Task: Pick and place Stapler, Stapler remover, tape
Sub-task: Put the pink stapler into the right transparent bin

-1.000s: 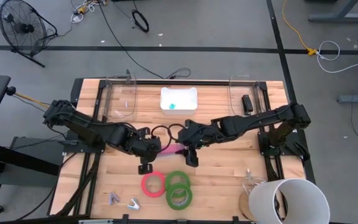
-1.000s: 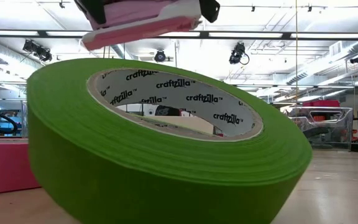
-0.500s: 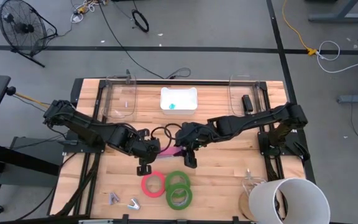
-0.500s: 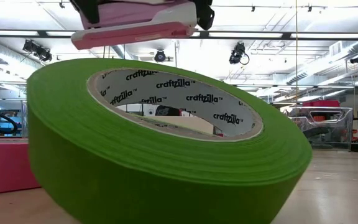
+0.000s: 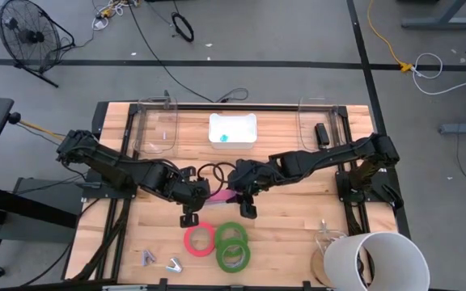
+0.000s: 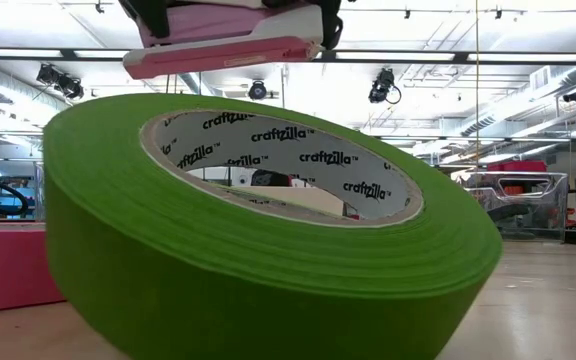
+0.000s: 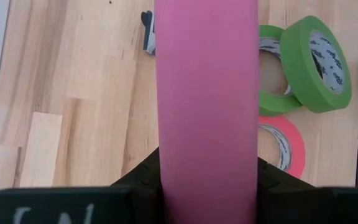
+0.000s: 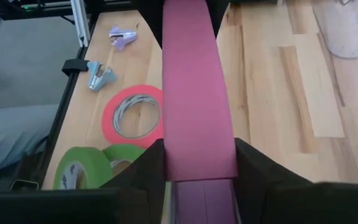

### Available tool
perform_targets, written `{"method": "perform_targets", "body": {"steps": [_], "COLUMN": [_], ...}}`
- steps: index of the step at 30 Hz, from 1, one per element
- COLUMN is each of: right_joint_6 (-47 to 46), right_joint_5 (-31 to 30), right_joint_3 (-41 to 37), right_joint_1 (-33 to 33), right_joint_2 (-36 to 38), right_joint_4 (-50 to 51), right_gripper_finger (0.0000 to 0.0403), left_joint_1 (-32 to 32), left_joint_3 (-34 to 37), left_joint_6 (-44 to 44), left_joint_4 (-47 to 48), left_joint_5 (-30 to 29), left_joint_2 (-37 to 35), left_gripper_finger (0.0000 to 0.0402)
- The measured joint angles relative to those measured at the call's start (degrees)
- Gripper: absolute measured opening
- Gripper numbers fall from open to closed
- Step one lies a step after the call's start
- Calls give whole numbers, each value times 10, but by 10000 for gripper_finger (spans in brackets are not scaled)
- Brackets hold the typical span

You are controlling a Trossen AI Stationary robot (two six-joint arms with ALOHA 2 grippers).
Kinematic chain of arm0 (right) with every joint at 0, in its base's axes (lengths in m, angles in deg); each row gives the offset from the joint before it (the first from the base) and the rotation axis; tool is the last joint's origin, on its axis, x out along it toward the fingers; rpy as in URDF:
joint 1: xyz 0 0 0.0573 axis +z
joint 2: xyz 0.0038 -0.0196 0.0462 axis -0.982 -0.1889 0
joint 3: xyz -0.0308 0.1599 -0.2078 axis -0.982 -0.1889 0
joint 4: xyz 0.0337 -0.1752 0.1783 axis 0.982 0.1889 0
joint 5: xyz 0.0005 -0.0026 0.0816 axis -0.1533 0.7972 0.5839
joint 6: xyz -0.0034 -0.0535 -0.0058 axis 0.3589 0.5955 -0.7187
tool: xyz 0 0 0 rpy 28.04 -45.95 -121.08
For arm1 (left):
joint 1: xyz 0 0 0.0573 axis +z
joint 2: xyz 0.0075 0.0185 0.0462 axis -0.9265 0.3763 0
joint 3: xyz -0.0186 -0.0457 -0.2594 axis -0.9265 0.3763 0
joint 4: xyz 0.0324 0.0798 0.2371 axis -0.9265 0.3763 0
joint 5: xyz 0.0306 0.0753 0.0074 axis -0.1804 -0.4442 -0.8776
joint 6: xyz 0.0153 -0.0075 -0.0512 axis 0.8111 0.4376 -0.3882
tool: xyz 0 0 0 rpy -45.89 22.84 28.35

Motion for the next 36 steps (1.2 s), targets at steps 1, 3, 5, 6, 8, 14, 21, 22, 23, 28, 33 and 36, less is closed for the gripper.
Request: {"method": "perform_targets", "body": {"steps": [1,3,5,6,8,14,21,22,23,28,33,36], "right_joint_6": [2,8,8,9,12,12,-23,-34,-47,-143,-249,-327], "right_joint_5": [5,4,-1,-2,-2,-1,-29,-42,-64,-166,-232,-282], "right_joint_3": [0,0,0,0,0,-1,-1,-1,-1,-2,-2,-2], "right_joint_1": [0,-1,-1,-2,-5,-10,-14,-14,-14,-16,-15,-15], "right_joint_2": [0,0,0,0,2,11,42,48,55,100,155,188], "right_joint_4": [-1,-4,-3,-1,7,23,115,134,158,280,383,434], "right_gripper_finger": [131,131,131,131,131,131,131,131,131,131,131,131], "left_joint_1": [0,0,0,0,0,0,3,3,2,0,0,0], "left_joint_3": [0,0,0,0,0,-2,-2,-2,-2,-2,-1,-1], "left_joint_6": [-1,-2,-2,-1,-2,1,0,-1,-2,-6,-7,-16], "left_joint_4": [0,1,1,1,1,-3,11,16,21,34,35,36], "left_joint_5": [0,0,0,0,-2,-19,-50,-53,-52,-55,-57,-57], "left_joint_2": [0,0,0,0,0,-1,-1,-1,-1,-1,-1,-1], "left_gripper_finger": [114,114,114,114,114,179,264,265,265,251,232,222]}}
